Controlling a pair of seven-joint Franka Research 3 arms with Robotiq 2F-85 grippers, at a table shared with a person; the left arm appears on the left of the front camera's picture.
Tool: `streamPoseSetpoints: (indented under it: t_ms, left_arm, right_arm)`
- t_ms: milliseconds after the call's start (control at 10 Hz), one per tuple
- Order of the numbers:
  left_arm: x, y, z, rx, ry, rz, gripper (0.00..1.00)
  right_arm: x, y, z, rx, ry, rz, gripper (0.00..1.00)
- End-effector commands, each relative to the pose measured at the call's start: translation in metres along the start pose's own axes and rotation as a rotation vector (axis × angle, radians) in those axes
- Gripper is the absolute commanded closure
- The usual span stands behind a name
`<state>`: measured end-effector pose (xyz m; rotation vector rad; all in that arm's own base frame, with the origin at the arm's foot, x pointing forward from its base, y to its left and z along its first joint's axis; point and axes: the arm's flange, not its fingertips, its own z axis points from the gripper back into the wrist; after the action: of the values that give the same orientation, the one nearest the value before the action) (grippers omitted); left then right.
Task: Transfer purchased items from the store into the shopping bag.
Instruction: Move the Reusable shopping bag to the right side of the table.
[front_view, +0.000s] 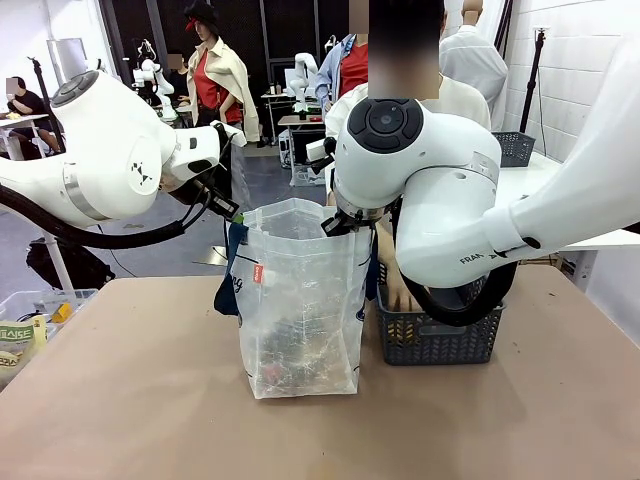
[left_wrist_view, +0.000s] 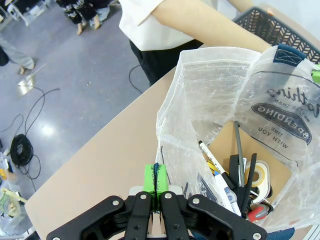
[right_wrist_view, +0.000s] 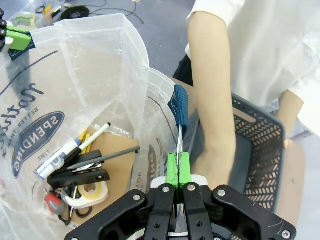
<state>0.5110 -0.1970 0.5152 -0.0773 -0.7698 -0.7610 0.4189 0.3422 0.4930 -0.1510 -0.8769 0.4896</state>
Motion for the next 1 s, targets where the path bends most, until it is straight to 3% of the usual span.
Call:
streamPoseSetpoints:
  t_ms: [0,900]
  left_arm:
    - [0.0045,0.0015,0.001,0.001,-0.001,0.001,1.0]
    - [0.0045,0.0015,0.001,0.001,-0.001,0.001,1.0]
  right_arm:
    - [0.0019,-0.0018,0.0026,0.012,0.009,-0.008,1.0]
    - [0.0019,-0.0018,0.0026,0.012,0.009,-0.008,1.0]
